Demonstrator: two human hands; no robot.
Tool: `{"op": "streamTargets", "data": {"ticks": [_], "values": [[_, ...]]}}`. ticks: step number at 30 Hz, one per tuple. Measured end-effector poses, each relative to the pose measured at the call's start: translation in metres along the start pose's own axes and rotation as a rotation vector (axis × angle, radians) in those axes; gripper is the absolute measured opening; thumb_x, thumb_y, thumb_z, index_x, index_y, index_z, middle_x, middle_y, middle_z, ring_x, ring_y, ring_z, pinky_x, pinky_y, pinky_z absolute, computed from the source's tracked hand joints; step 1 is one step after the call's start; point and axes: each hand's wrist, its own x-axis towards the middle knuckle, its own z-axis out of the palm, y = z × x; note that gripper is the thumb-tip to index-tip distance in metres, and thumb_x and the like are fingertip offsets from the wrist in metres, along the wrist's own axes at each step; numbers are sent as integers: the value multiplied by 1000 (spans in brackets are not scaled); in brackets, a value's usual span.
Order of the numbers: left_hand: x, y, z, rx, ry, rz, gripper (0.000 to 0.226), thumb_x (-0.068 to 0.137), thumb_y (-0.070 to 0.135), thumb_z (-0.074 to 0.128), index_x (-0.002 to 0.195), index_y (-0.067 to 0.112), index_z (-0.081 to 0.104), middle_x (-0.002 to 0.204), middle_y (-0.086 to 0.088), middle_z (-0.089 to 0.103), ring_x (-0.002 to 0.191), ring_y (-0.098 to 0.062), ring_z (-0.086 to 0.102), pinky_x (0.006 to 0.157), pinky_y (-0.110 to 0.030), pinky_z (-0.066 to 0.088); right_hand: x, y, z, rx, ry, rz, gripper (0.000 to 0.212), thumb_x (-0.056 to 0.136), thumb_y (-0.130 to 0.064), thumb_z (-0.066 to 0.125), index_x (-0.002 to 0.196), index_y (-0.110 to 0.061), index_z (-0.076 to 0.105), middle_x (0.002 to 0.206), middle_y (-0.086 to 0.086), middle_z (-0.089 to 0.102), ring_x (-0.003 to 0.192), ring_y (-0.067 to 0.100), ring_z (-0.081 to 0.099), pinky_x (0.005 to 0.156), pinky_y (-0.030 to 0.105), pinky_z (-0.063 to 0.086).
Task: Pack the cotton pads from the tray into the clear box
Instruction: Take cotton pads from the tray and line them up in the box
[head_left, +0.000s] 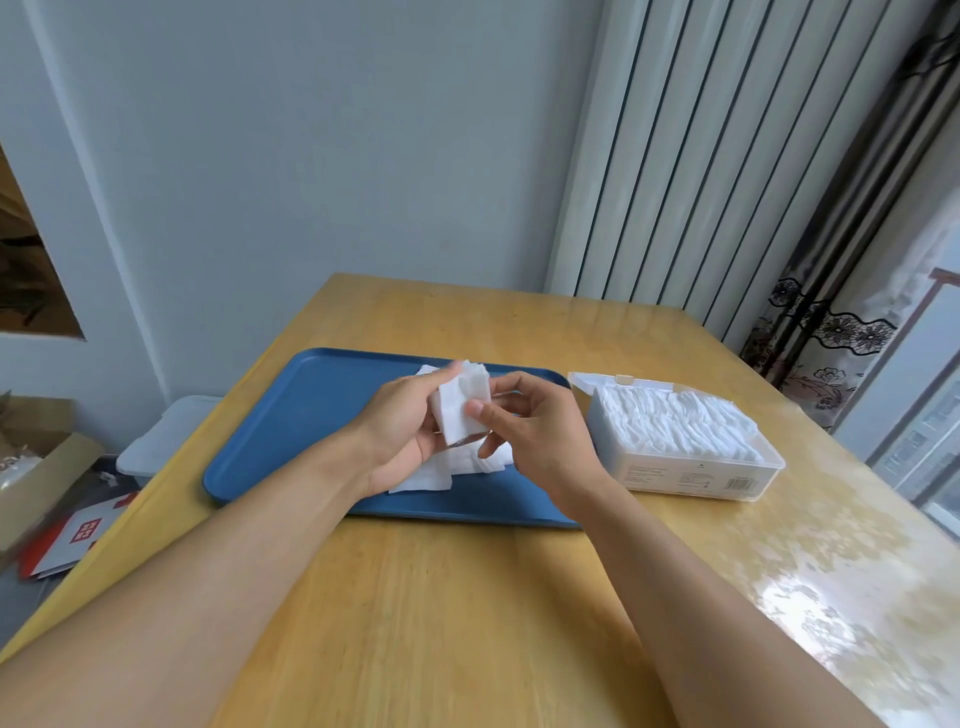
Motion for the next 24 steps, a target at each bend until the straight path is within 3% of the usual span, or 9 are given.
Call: {"op": "streamTargets", "data": {"ticks": [3, 6, 10, 13, 17, 21, 24], "values": [[2, 0, -2, -74, -173, -64, 68, 103, 53, 40, 131, -5, 61, 131, -19, 67, 125, -31, 63, 109, -42, 47, -2, 0, 1, -26, 41, 14, 14, 90, -16, 76, 96, -9, 66, 83, 9, 76, 51, 18, 63, 47, 15, 40], [1, -2, -3, 21, -200, -17, 53, 97, 41, 53, 126, -2, 65, 127, -18, 70, 125, -31, 64, 110, -41, 46, -2, 1, 0, 3, 68, 55, 18, 91, -18, 76, 101, -8, 64, 83, 9, 76, 53, 16, 63, 40, 11, 34], [8, -11, -8, 73, -95, 41, 33, 101, 10, 56, 129, -7, 60, 125, -19, 71, 124, -35, 64, 112, -48, 46, -3, 0, 3, 60, 78, 109, 24, 91, -20, 75, 106, -8, 61, 73, -1, 71, 54, 13, 63, 40, 10, 34], [9, -13, -8, 71, -67, 33, 31, 104, 12, 52, 129, -6, 61, 125, -17, 71, 122, -34, 65, 106, -46, 51, -3, 2, 5, 13, 127, 98, 26, 88, -28, 79, 101, -15, 61, 73, -4, 69, 54, 10, 61, 47, 17, 40], [12, -6, -6, -29, 56, 97, 26, 105, 11, 52, 125, -4, 62, 118, -18, 74, 110, -30, 70, 95, -44, 58, 0, 9, 5, -266, 280, -24, 20, 85, -38, 78, 92, -27, 63, 72, -11, 59, 59, 2, 52, 61, 28, 47], [19, 5, -29, -180, 325, 125, 21, 102, 8, 58, 120, -2, 60, 110, -18, 75, 101, -30, 74, 75, -38, 65, 5, 17, 3, -480, 246, -67, 6, 90, -35, 71, 90, -34, 66, 89, -16, 66, 80, 4, 59, 76, 36, 55], [22, 1, -43, -145, 389, 72, 13, 102, 4, 58, 114, -1, 61, 110, -17, 73, 97, -28, 73, 68, -34, 65, 7, 19, 9, -687, 40, -89, 24, 94, -29, 67, 118, -34, 67, 117, -17, 65, 111, 8, 55, 87, 26, 45]]}}
